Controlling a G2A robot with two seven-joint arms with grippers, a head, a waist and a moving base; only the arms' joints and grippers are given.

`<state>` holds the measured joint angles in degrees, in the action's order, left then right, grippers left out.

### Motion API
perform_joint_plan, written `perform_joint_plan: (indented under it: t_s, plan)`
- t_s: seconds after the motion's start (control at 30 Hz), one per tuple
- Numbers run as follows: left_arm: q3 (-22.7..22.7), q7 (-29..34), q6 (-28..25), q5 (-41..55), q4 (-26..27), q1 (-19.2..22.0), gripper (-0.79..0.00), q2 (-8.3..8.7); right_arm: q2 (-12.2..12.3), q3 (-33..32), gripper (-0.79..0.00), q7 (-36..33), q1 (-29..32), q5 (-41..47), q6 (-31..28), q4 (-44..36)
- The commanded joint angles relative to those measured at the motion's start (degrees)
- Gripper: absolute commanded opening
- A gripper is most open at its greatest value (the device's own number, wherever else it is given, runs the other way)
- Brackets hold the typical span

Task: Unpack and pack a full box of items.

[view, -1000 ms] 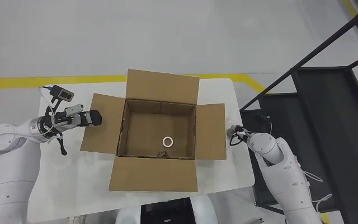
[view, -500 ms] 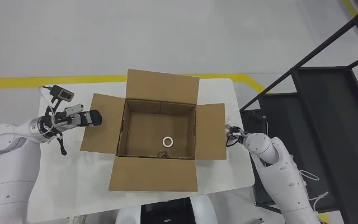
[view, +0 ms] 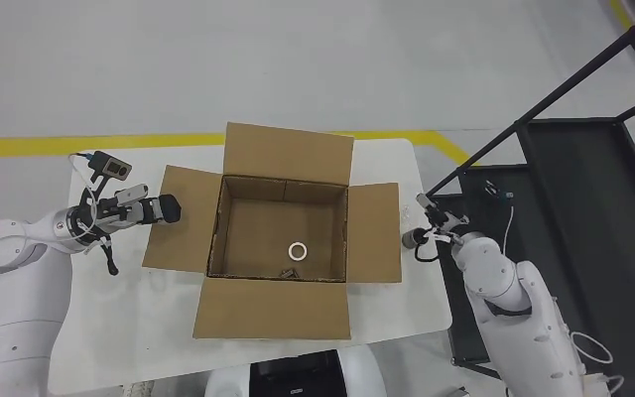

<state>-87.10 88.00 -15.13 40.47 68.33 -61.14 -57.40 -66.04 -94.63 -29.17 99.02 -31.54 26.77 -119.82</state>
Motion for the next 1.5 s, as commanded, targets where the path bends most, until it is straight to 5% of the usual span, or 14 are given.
perform_joint_plan:
  t_s: [0.0,0.2,0.4,0.63,0.93,1.1,1.47]
  plan:
    - [0.0,0.0,0.0,0.0,0.0,0.0,0.0,0.0,0.0,-0.4,0.0,0.9,0.9,0.5,-4.0,-2.5]
    - [0.0,0.0,0.0,0.0,0.0,0.0,0.0,0.0,0.4,3.7,0.0,-3.3,-1.0,-1.4,-14.1,-8.2]
    - [0.0,0.0,0.0,0.0,0.0,0.0,0.0,0.0,0.4,16.0,0.0,-13.7,-10.9,-10.0,-14.9,-7.4]
    - [0.0,0.0,0.0,0.0,0.0,0.0,0.0,0.0,-1.9,34.6,0.0,-25.1,-29.0,-14.8,-10.5,4.0]
    - [0.0,0.0,0.0,0.0,0.0,0.0,0.0,0.0,-7.6,52.3,0.0,-34.5,-47.9,-16.0,1.8,24.2]
    - [0.0,0.0,0.0,0.0,0.0,0.0,0.0,0.0,-9.8,56.3,0.0,-35.1,-51.7,-14.5,3.2,30.0]
    - [0.0,0.0,0.0,0.0,0.0,0.0,0.0,0.0,-9.8,56.3,0.0,-35.1,-51.7,-14.5,3.2,30.0]
